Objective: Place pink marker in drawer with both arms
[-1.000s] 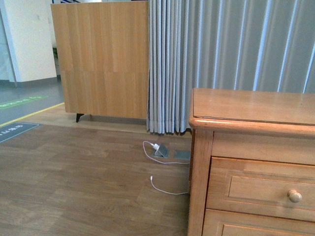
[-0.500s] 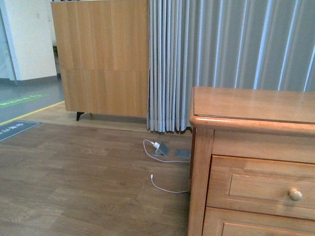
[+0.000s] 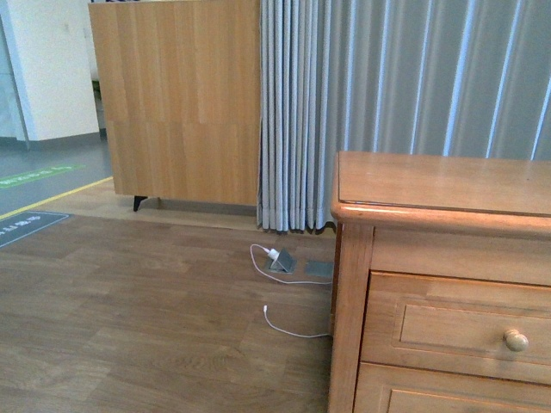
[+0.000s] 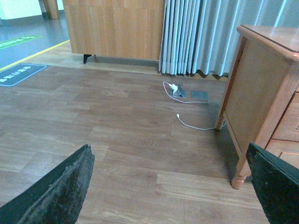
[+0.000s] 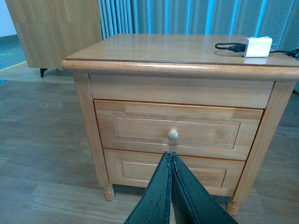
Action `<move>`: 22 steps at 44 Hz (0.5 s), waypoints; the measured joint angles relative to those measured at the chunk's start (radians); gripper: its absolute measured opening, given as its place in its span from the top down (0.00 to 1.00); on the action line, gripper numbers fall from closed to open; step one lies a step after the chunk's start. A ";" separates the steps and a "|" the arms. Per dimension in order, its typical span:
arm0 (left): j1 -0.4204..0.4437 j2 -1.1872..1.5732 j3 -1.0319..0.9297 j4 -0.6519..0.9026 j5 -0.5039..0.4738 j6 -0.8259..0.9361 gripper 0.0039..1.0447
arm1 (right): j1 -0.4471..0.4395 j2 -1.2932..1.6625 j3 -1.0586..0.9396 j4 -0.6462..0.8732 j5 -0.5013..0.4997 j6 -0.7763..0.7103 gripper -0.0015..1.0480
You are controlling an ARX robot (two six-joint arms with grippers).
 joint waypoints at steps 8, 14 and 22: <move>0.000 0.000 0.000 0.000 0.000 0.000 0.06 | 0.000 0.000 0.000 0.000 0.000 0.000 0.65; 0.000 0.000 0.000 0.000 0.000 0.000 0.06 | 0.000 0.000 0.000 0.000 0.000 0.000 0.36; 0.000 0.000 0.000 0.000 0.000 0.000 0.06 | 0.000 0.000 0.000 0.000 0.000 0.000 0.07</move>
